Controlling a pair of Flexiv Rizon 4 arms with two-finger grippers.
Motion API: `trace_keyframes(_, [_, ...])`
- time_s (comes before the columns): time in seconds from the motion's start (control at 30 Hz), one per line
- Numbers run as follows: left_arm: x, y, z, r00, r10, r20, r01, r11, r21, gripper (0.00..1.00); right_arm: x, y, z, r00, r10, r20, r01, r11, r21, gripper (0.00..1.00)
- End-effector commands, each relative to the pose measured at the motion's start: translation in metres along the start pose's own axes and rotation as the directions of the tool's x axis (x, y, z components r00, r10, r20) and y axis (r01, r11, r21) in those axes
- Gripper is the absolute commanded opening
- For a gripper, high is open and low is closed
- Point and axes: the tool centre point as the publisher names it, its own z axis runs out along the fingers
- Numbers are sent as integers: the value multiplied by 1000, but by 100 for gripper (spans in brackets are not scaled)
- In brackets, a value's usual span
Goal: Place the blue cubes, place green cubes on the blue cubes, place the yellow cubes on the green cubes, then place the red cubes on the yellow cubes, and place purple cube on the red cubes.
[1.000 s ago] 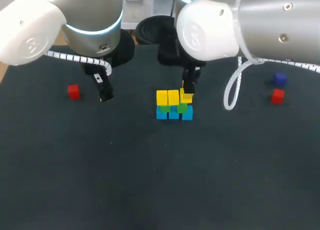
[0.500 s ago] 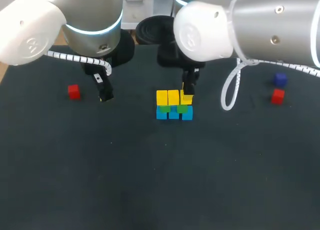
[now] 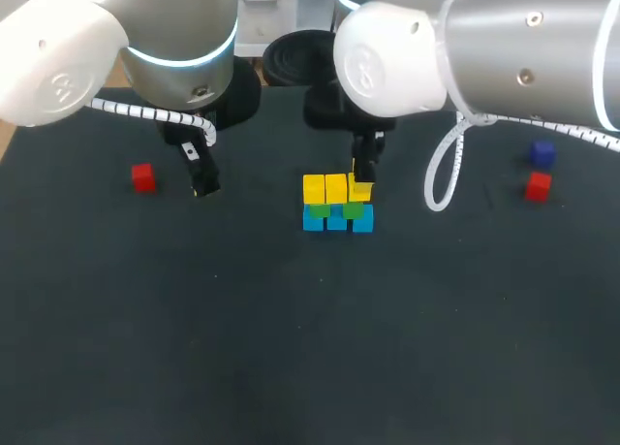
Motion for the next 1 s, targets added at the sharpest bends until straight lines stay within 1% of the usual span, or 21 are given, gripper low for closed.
trace_keyframes(0.03, [0, 1, 0, 1000, 2, 0, -2, 1000, 1, 100, 1, -1, 0, 1000, 0, 3, 0, 1000, -2, 0])
trace_keyframes(1.0, [0, 1, 0, 1000, 2, 0, -2, 1000, 1, 100, 0, 0, 4, 1000, 0, 11, 0, 1000, -9, 0])
